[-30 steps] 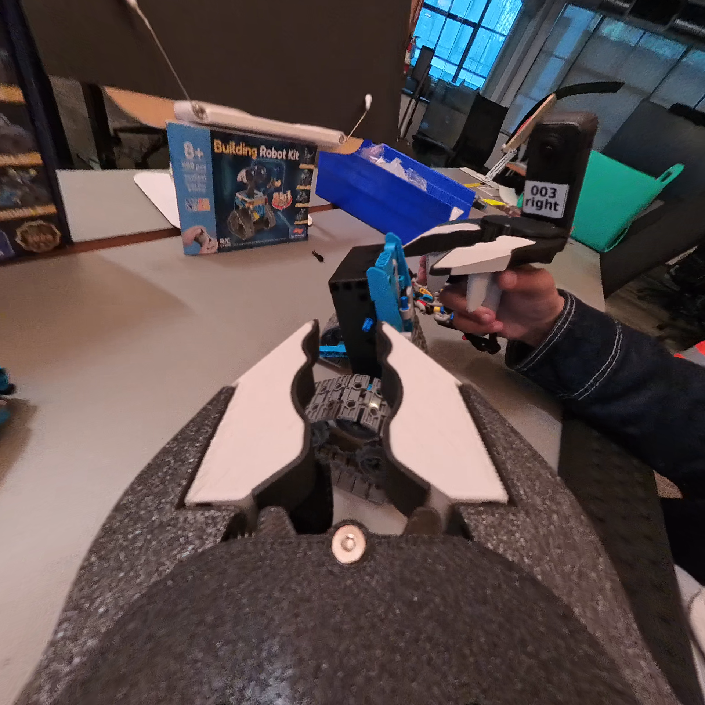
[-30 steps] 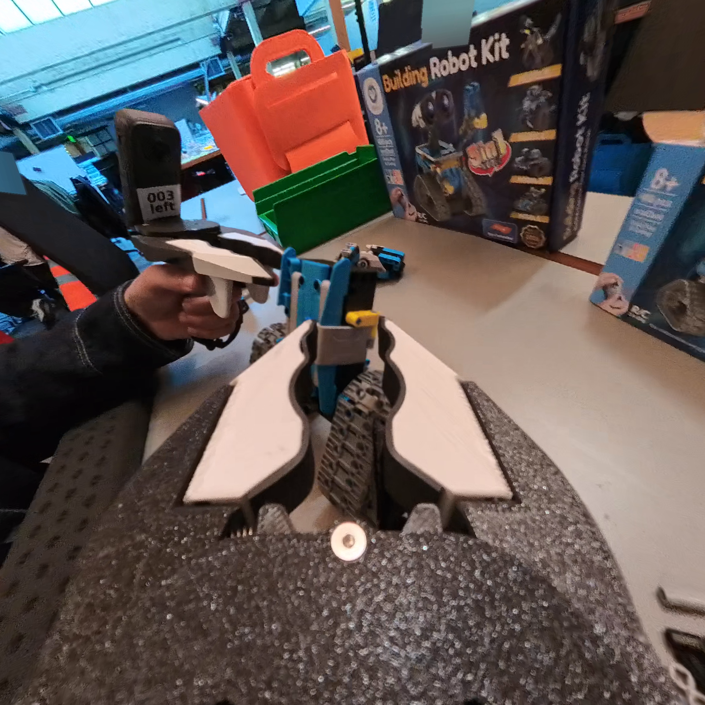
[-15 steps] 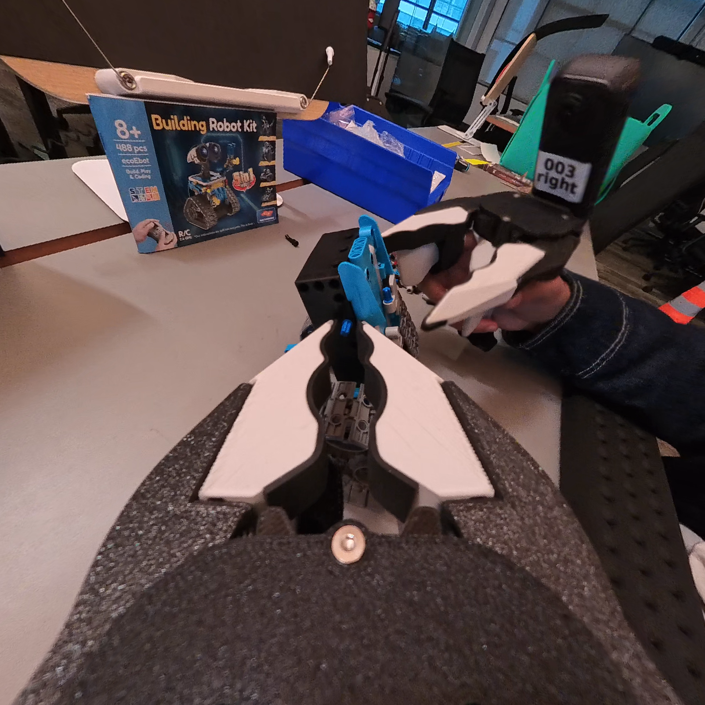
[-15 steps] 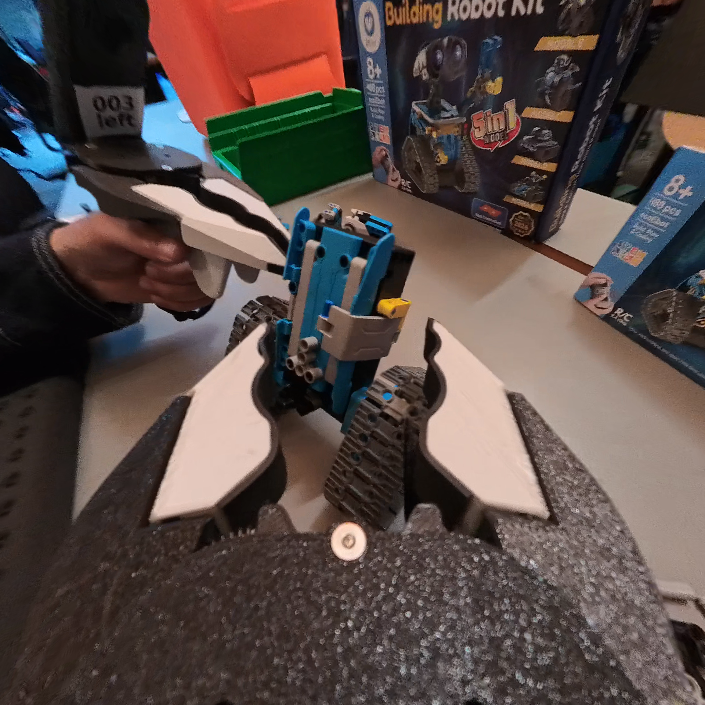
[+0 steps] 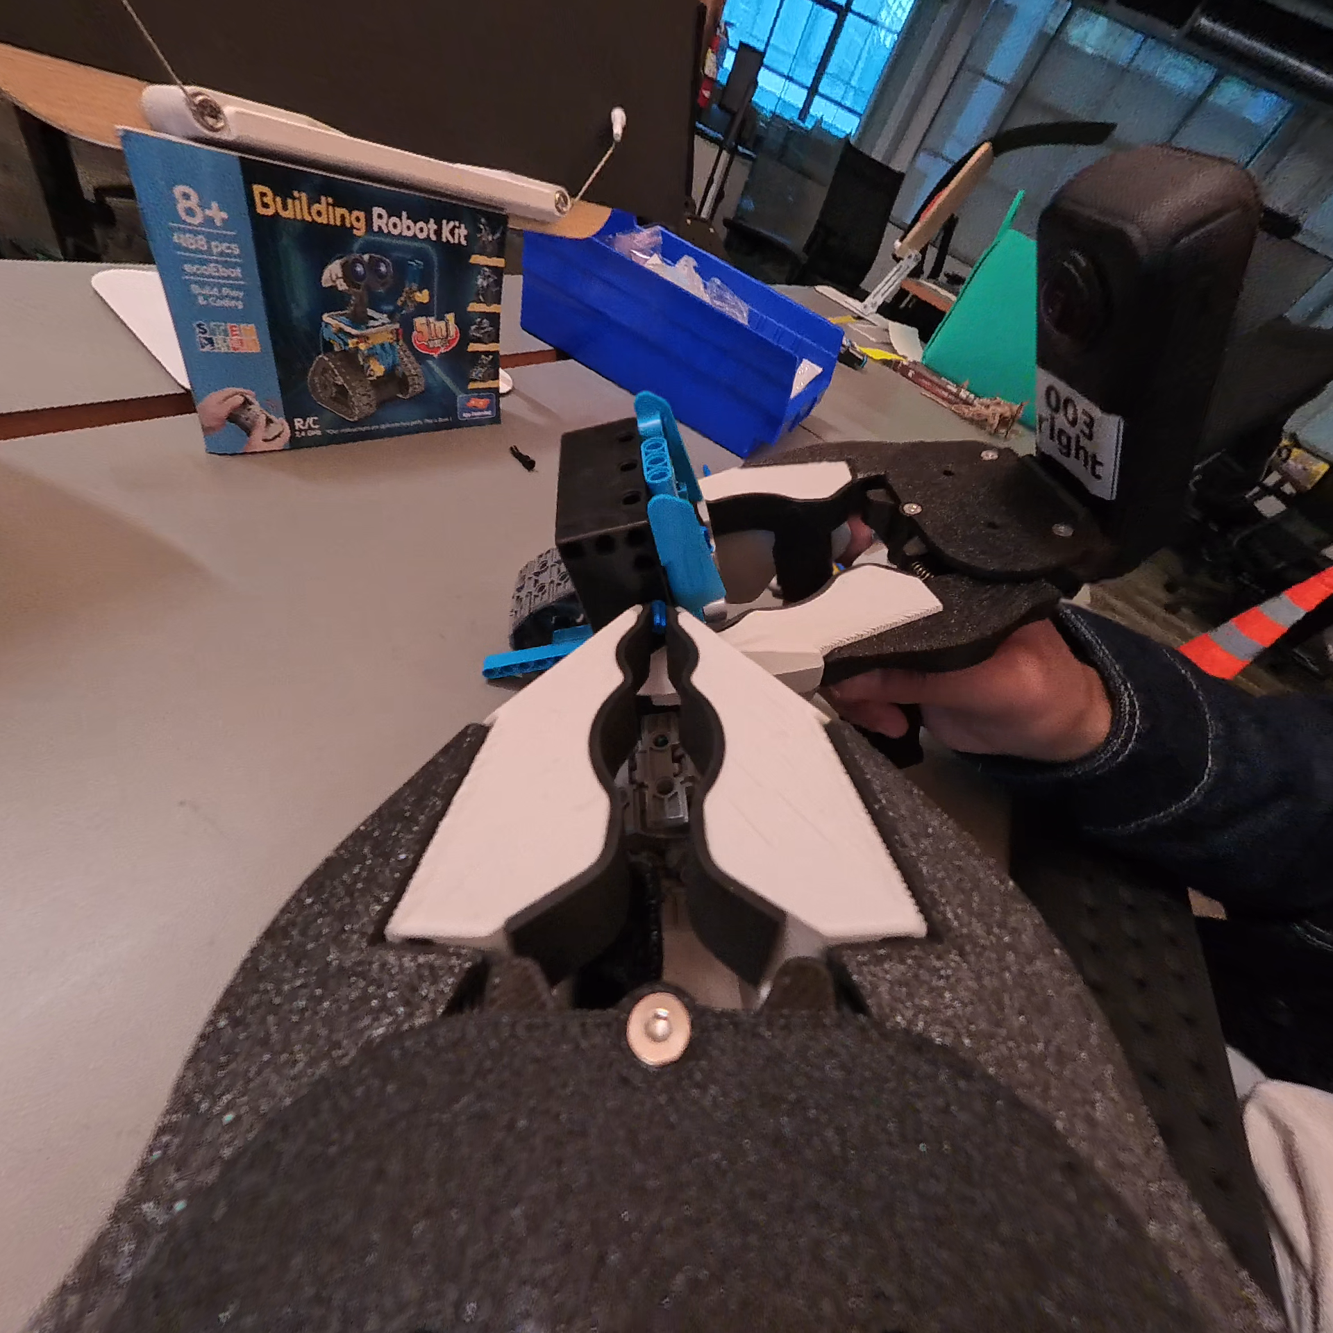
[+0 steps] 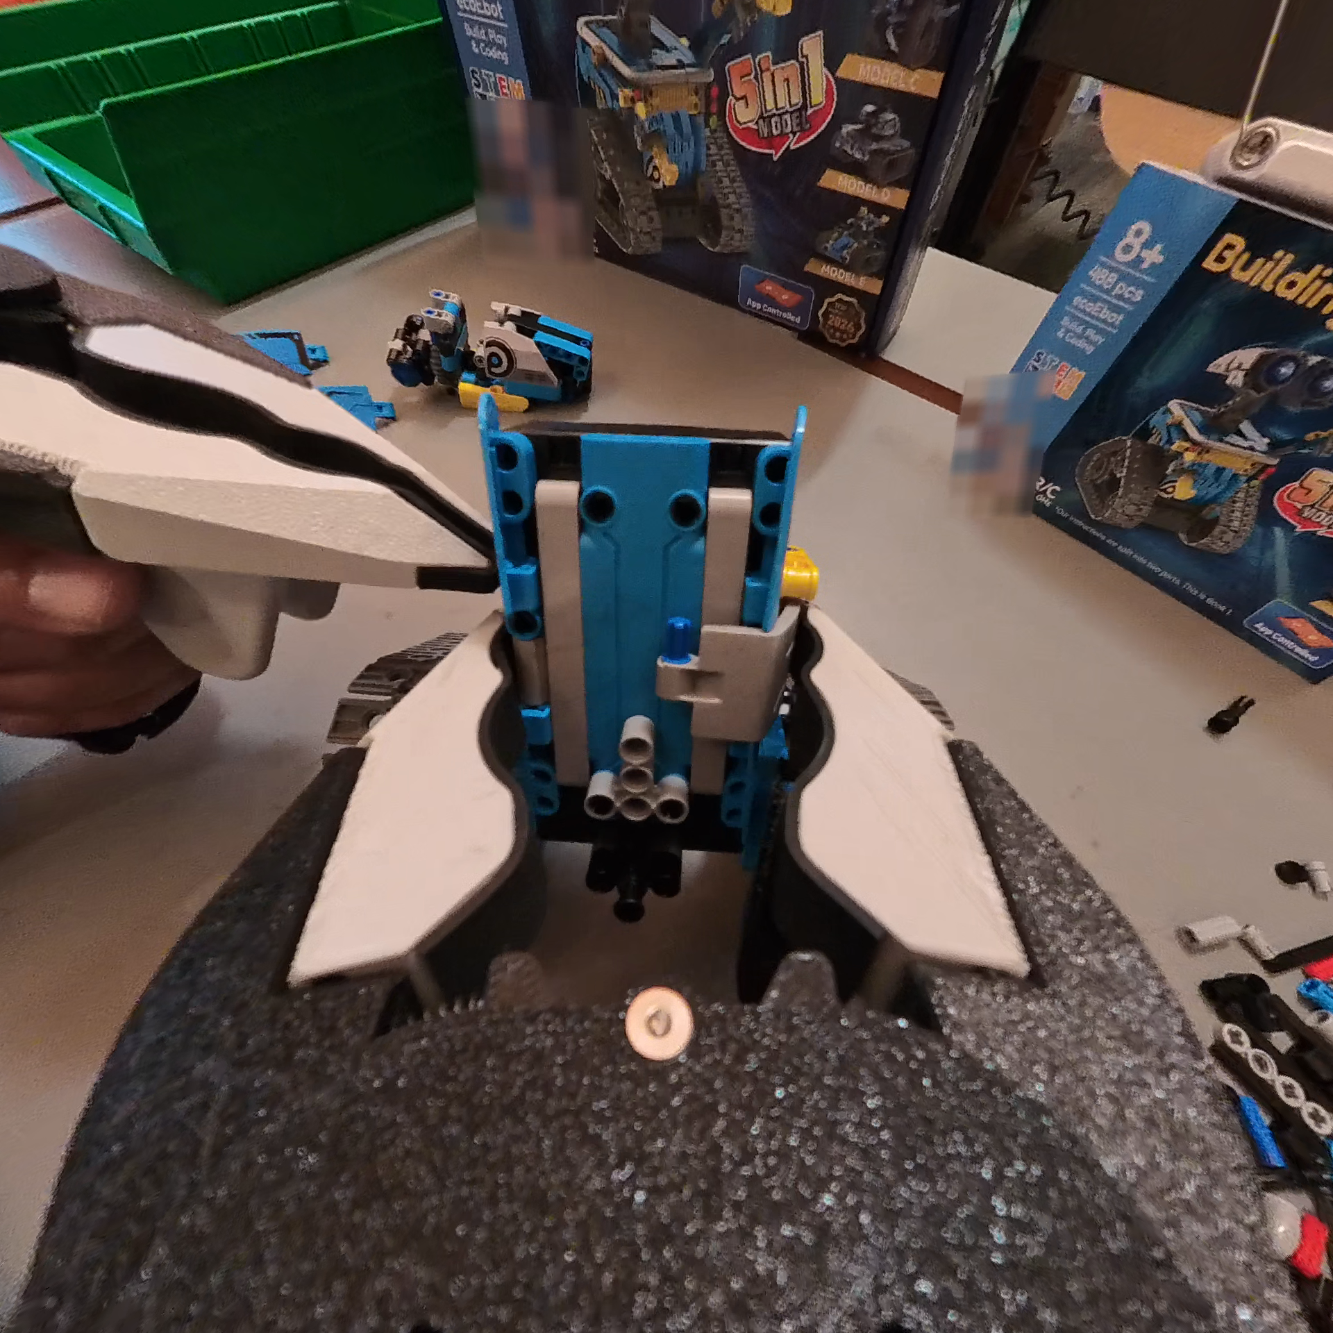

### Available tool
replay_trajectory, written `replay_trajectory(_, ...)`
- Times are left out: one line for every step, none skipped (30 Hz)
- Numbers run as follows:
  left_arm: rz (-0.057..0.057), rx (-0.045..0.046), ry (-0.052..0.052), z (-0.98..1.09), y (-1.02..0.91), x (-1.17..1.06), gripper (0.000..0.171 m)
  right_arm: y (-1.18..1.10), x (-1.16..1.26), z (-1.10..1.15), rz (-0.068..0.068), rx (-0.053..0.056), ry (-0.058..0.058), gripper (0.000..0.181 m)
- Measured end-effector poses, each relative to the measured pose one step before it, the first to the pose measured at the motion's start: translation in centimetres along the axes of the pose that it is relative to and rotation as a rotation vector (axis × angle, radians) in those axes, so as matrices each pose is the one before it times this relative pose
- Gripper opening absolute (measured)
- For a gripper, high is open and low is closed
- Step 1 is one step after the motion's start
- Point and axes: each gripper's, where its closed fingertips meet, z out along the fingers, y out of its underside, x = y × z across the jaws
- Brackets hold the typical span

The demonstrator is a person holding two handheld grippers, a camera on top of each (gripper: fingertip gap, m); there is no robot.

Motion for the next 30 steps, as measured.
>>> replay_trajectory(-0.0187, 0.00958, 0.0012, -0.081, 0.011, -0.033, 0.000, -0.027, -0.031, 0.035, 0.0035, 0.0030, 0.0011, 0.072)
replay_trajectory(-0.0094, 0.00803, -0.0027, -0.104, 0.022, -0.021, 0.000, -0.006, -0.098, 0.051, 0.0110, 0.0003, -0.0067, 0.072)
replay_trajectory(0.0025, 0.00439, -0.0082, -0.143, 0.040, -0.028, 0.000, 0.002, -0.119, 0.081, 0.0014, -0.0019, -0.0094, 0.072)
replay_trajectory(0.0059, 0.00166, -0.0109, -0.118, 0.016, -0.057, 0.001, -0.006, -0.084, 0.085, 0.0066, -0.0035, -0.0069, 0.071)
replay_trajectory(0.0031, 0.00308, -0.0098, -0.071, 0.007, -0.055, 0.001, 0.015, -0.015, 0.047, 0.0079, -0.0026, 0.0001, 0.071)
replay_trajectory(-0.0029, 0.00367, -0.0049, -0.074, 0.030, -0.031, 0.000, 0.012, 0.050, 0.000, 0.0021, -0.0011, 0.0055, 0.071)
replay_trajectory(-0.0068, -0.00709, -0.0037, -0.222, 0.236, -0.100, 0.000, 0.007, 0.944, -0.155, 0.0149, 0.0014, 0.0461, 0.071)
replay_trajectory(-0.0012, -0.01997, -0.0097, -0.408, 0.586, -0.287, 0.000, 0.040, 2.794, -0.290, 0.0426, 0.0076, 0.1024, 0.071)
replay_trajectory(-0.0121, -0.00863, -0.0088, -0.467, 0.587, -0.369, 0.000, 0.116, 2.861, -0.150, 0.0726, 0.0039, 0.0501, 0.072)
replay_trajectory(-0.0368, 0.01573, 0.0049, -0.466, 0.130, -0.215, 0.000, 0.039, 1.759, -0.246, 0.0271, -0.0015, 0.0076, 0.072)
replay_trajectory(-0.0274, 0.02653, 0.0091, -0.352, -0.324, -0.047, 0.000, 0.123, 0.230, -0.270, -0.0449, 0.0021, -0.0124, 0.072)
replay_trajectory(0.0056, 0.01818, -0.0081, -0.099, -0.415, -0.130, 0.000, 0.110, -0.632, -0.223, -0.0224, 0.0046, -0.0230, 0.072)
replay_trajectory(0.0182, 0.00618, -0.0103, 0.141, -0.279, -0.114, 0.000, -0.001, -1.337, -0.080, -0.0208, 0.0064, -0.0512, 0.072)
replay_trajectory(0.0052, 0.00296, 0.0142, 0.255, -0.181, 0.196, 0.000, -0.051, -1.957, 0.117, -0.0356, 0.0048, -0.0915, 0.071)
replay_trajectory(-0.0084, 0.01114, 0.0371, 0.154, -0.311, 0.478, 0.000, -0.013, -1.840, 0.185, -0.0414, -0.0062, -0.0941, 0.072)
replay_trajectory(-0.0109, 0.02297, 0.0304, -0.074, -0.540, 0.341, 0.000, -0.018, -1.627, 0.121, -0.0525, -0.0081, -0.0960, 0.071)
replay_trajectory(-0.0023, 0.03350, 0.0257, -0.333, -0.763, 0.305, 0.016, 0.035, -2.118, -0.027, -0.0668, 0.0064, -0.1473, 0.072)
replay_trajectory(0.0090, 0.02186, 0.0482, -0.488, -0.593, 0.633, 0.040, 0.040, -2.145, -0.155, -0.0645, 0.0171, -0.1497, 0.071)
replay_trajectory(0.0161, -0.00508, 0.0697, -0.520, -0.121, 0.915, 0.049, 0.015, -1.623, -0.079, -0.0635, 0.0163, -0.1013, 0.072)
replay_trajectory(0.0174, -0.02949, 0.0832, -0.377, 0.347, 1.137, 0.059, -0.044, -1.325, 0.001, -0.0482, 0.0164, -0.0826, 0.072)
replay_trajectory(0.0241, -0.04200, 0.0773, -0.154, 0.583, 1.155, 0.070, -0.085, -0.951, 0.011, -0.0272, 0.0156, -0.0651, 0.072)
replay_trajectory(0.0403, -0.03821, 0.0421, 0.106, 0.552, 0.779, 0.077, -0.090, -0.046, -0.013, -0.0051, 0.0083, -0.0073, 0.074)
replay_trajectory(0.0493, -0.02668, 0.0148, 0.356, 0.423, 0.438, 0.078, -0.057, 0.174, -0.123, 0.0166, -0.0003, 0.0123, 0.077)
replay_trajectory(0.0467, -0.02579, 0.0139, 0.578, 0.394, 0.441, 0.083, -0.187, -0.127, -0.258, 0.0357, 0.0053, -0.0056, 0.083)
replay_trajectory(0.0430, -0.03324, 0.0024, 0.679, 0.401, 0.154, 0.087, -0.093, -0.030, -0.485, 0.0328, -0.0032, -0.0043, 0.089)
replay_trajectory(0.0319, -0.02436, -0.0177, 0.632, 0.199, -0.352, 0.087, -0.149, 0.341, -0.740, 0.0324, -0.0005, 0.0243, 0.090)
replay_trajectory(0.0145, -0.00946, -0.0072, 0.558, 0.028, -0.377, 0.087, -0.438, 0.367, -1.024, 0.0397, 0.0227, 0.0341, 0.089)
replay_trajectory(0.0001, -0.00947, 0.0062, 0.433, 0.110, -0.330, 0.086, -0.525, 0.622, -1.227, 0.0641, 0.0322, 0.0511, 0.082)
replay_trajectory(-0.0087, -0.00817, 0.0093, 0.294, 0.213, -0.373, 0.082, -0.279, 0.282, -1.223, 0.0907, 0.0215, 0.0293, 0.075)
replay_trajectory(-0.0106, -0.00433, 0.0220, 0.171, 0.254, -0.175, 0.078, -0.444, -0.639, -1.211, 0.0997, 0.0429, -0.0236, 0.068)
